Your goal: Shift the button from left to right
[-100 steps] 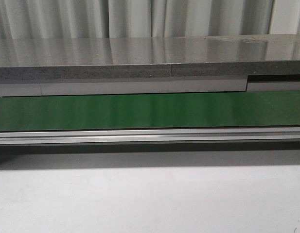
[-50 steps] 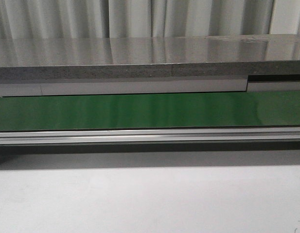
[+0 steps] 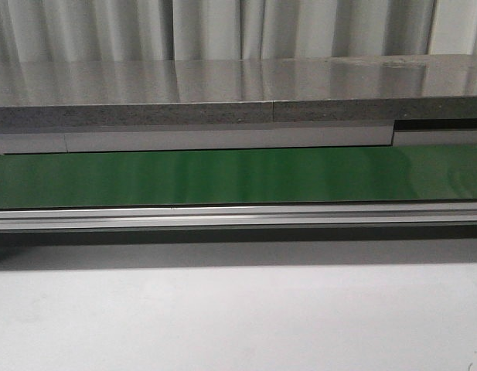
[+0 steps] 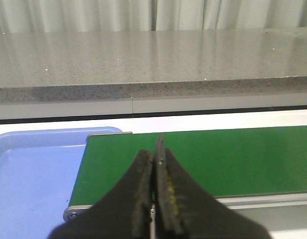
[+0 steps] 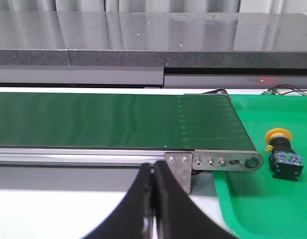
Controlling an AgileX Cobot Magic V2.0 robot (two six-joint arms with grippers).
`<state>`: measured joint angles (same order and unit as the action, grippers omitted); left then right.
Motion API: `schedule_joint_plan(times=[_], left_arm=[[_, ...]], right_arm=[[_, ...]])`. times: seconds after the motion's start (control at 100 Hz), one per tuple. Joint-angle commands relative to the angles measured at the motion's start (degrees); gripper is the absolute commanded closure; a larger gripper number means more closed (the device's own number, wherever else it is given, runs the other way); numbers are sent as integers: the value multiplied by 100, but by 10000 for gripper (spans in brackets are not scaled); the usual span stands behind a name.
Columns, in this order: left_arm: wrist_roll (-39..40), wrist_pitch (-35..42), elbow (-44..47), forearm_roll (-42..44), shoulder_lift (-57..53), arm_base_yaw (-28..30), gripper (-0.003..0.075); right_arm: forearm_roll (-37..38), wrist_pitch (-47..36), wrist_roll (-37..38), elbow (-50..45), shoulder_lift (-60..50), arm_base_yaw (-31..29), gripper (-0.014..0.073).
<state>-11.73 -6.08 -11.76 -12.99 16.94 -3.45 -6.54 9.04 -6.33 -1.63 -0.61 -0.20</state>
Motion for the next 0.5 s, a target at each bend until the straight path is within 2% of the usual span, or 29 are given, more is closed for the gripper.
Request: schedule_joint_plan(times=[0.0,0.1,0.2,0.38,0.49], left_arm=[[1,441,-163,-65,33,-62,741],[1,486,-136,-65,33,-62,741],[75,608,-136,354,28,-62,741],[1526,608,62,1443,-175,-26,741],[1570,608,370,1502,-536,-26,741]], right_arm=[[21,-498,14,89,-106,-45,661],[21,-498,14,89,-106,-45,661],[21,-498,14,89,-106,-45,661],[21,-498,14,89,-106,-45,661],[21,-498,14,89,-106,-45,661]])
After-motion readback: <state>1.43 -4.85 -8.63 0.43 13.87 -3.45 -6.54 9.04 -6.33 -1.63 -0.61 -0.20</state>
